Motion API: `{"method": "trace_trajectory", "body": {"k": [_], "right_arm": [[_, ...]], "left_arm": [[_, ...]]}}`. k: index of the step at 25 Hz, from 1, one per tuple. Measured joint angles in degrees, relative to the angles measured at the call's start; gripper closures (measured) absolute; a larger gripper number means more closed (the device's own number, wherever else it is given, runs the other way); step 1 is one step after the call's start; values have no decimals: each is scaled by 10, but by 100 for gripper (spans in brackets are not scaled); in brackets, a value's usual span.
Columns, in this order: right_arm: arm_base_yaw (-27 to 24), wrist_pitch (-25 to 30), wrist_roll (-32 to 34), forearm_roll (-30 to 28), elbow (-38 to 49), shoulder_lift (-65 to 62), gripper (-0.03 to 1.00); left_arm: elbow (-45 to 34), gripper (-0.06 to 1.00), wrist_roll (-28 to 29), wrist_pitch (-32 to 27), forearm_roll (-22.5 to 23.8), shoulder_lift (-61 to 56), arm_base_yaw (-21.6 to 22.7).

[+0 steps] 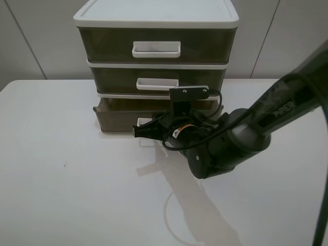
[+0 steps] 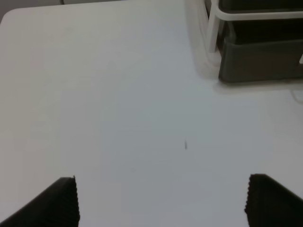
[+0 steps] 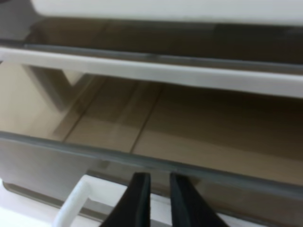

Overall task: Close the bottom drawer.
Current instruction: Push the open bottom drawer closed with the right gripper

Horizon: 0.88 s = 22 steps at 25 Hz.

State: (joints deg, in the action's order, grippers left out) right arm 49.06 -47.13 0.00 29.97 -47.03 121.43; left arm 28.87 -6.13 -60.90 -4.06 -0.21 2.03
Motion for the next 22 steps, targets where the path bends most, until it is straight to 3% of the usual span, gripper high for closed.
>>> {"method": "trace_trajectory", "body": {"k": [22], "right_arm": [[5, -44, -60, 52, -59, 52, 95]], "left_arm": [[0, 23, 0, 0, 0, 0, 0]]}}
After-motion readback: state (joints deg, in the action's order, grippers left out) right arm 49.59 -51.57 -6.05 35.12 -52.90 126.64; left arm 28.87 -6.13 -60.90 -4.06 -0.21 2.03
